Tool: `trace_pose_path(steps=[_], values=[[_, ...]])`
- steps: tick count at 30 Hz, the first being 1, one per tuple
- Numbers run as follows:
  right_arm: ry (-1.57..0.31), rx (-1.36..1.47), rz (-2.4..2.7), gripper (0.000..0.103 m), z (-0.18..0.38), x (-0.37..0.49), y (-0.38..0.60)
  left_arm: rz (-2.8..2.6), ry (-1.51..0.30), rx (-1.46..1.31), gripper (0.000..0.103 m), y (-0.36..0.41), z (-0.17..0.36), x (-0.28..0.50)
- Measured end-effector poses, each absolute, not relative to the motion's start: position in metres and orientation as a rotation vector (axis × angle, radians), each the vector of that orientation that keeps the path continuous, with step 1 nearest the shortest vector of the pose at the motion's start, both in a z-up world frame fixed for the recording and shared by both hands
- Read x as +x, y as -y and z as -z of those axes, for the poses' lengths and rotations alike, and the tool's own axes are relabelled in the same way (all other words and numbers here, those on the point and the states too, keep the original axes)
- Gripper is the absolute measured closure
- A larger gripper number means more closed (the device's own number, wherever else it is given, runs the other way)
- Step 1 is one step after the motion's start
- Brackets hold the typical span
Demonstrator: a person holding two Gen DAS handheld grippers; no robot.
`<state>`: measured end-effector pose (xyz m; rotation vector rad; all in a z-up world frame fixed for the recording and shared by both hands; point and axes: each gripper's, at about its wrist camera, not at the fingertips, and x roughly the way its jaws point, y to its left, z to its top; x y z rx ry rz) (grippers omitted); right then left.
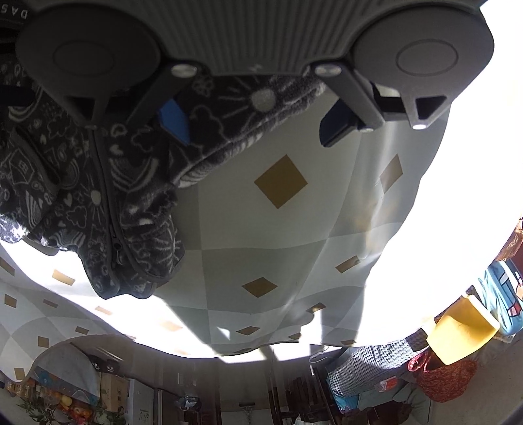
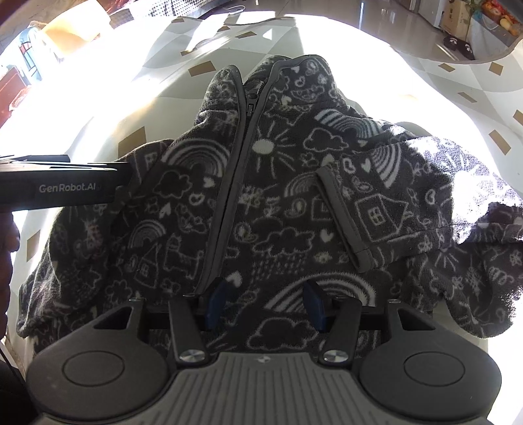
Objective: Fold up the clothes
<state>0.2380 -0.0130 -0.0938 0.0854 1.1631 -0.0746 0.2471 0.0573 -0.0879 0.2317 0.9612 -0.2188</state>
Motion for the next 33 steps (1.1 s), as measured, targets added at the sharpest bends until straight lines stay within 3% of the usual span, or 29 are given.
trace_pose_path(steps=[11,14,22,25,33], values=[[-1.188,0.096,0.087,0.051,0.102,0.246,0.013,0.312,-0.998,0.258,0.019,-0.049,0.097,0.250],[-1.190,0.093,0.087,0.051,0.103,0.247,0.012,0.303,-1.043,0.247,0.037,-0.052,0.107,0.253],[-1.191,0.079,0.086,0.051,0.105,0.248,0.011,0.257,-1.035,0.191,0.070,-0.063,0.106,0.254],[-1.189,0.070,0.085,0.051,0.106,0.248,0.010,0.194,-1.027,0.166,0.076,-0.071,0.103,0.258],[-1.185,0.064,0.084,0.051,0.106,0.247,0.011,-0.007,-1.000,0.199,0.076,-0.090,0.102,0.266]])
